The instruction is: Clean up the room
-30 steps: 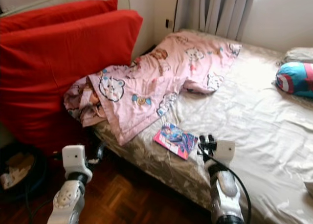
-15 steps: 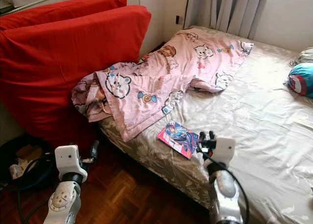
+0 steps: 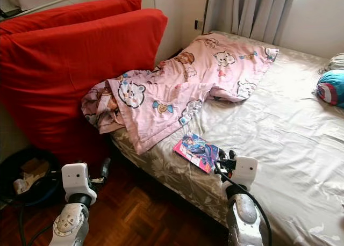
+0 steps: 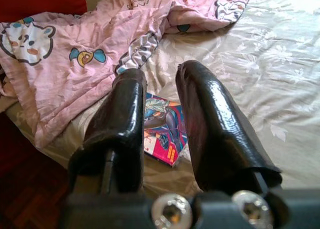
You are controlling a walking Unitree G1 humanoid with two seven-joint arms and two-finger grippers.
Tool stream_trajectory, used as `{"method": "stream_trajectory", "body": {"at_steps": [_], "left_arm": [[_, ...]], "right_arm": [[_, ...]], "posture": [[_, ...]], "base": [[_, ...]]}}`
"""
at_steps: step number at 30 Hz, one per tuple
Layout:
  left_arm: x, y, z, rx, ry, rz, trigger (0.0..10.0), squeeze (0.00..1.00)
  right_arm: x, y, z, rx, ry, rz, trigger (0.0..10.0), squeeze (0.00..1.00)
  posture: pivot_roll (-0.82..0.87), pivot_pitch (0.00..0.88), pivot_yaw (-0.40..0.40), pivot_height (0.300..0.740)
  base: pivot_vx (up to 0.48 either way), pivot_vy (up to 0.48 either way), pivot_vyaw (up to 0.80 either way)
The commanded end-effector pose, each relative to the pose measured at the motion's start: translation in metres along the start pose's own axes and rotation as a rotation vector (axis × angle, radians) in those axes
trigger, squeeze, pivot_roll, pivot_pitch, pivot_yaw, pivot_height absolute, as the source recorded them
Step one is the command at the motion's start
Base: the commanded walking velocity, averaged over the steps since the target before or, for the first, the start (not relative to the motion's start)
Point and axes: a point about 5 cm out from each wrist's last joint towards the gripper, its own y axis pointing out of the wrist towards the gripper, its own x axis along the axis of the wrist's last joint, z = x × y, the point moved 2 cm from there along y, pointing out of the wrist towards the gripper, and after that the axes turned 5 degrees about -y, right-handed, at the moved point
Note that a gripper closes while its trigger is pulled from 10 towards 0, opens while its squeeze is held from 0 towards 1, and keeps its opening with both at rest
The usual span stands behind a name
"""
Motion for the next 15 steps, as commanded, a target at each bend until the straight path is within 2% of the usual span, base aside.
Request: {"method": "stream_trajectory", "body": {"at_steps": [1, 7, 15], "left_arm": [[-0.0022, -0.0014, 0.0017, -0.002, 0.000, 0.014, 10.0, 0.00], [-0.0026, -0.0007, 0.0040, 0.001, 0.002, 0.017, 10.0, 0.00], [-0.0039, 0.0010, 0.0073, 0.004, 0.013, 0.026, 10.0, 0.00]], "right_arm": [[0.0031, 0.0015, 0.0009, 0.005, -0.014, -0.001, 10.0, 0.00], [0.0004, 0.0004, 0.0004, 0.006, -0.008, 0.004, 10.0, 0.00], [0.0011, 0.0001, 0.0001, 0.000, 0.005, -0.008, 10.0, 0.00]], "posture": [[-0.08, 0.056, 0.015, 0.696], [-0.09, 0.044, 0.020, 0.669], [-0.09, 0.030, 0.024, 0.669]], "base": [[0.000, 0.000, 0.00], [0.000, 0.000, 0.00], [0.000, 0.000, 0.00]]}}
